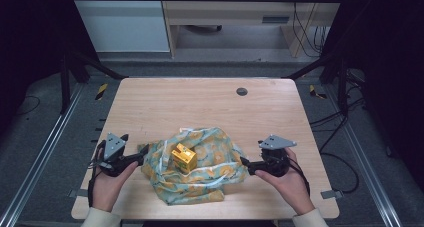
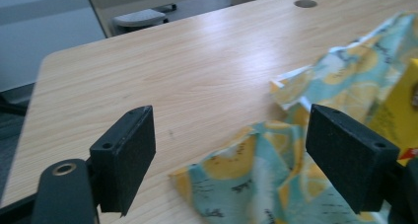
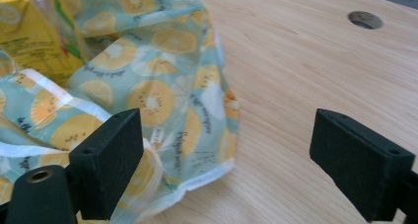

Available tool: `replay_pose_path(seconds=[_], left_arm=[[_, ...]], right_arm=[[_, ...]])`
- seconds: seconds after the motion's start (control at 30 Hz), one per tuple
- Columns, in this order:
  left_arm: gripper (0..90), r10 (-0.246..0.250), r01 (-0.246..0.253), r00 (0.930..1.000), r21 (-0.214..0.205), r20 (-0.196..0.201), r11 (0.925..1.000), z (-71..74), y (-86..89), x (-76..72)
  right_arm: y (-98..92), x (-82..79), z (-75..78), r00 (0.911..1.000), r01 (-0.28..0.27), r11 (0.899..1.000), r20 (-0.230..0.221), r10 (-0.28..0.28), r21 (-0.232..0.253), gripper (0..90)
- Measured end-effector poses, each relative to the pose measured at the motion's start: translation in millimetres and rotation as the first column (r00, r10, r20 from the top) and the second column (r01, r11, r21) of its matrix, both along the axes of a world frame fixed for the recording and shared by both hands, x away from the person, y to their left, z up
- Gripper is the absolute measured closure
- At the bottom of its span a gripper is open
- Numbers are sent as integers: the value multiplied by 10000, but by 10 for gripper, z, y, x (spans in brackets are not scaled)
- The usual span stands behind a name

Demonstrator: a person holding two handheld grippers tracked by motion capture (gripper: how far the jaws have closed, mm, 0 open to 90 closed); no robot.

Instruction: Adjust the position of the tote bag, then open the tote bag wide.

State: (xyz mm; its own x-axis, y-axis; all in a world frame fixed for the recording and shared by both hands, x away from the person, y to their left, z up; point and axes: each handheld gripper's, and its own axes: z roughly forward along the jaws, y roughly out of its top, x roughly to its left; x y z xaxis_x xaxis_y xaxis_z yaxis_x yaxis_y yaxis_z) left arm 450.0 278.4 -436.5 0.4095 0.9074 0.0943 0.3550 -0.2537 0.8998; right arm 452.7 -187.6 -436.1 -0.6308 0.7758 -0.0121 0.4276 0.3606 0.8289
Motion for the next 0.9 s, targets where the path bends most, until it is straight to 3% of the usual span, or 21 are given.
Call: replay_pose_path(seconds=[0.2, 0.37, 0.53, 0.63, 0.9], left_arm=[[180, 614, -614, 9981, -7, 15, 9981, -1, 157, 24], [165, 1012, -1012, 9948, 56, -57, 9948, -21, 243, 51], [144, 1252, -1244, 9913, 219, -415, 9920, -83, 320, 96], [89, 1147, -1124, 9898, 315, -841, 9932, -148, 353, 148], [65, 1125, -1049, 9861, 664, -1224, 9923, -257, 429, 243]], right_arm=[[-193, 42, 10, 9982, 600, 9980, 76, -601, 213, 114], [-365, 94, -1, 9913, 1307, 9909, 120, -1311, 308, 107], [-567, 152, -50, 9774, 2112, 9766, -34, -2113, 408, 86], [-703, 193, -108, 9666, 2563, 9660, -67, -2562, 331, 69], [-1039, 257, -278, 9414, 3354, 9417, -476, -3340, 253, 67]])
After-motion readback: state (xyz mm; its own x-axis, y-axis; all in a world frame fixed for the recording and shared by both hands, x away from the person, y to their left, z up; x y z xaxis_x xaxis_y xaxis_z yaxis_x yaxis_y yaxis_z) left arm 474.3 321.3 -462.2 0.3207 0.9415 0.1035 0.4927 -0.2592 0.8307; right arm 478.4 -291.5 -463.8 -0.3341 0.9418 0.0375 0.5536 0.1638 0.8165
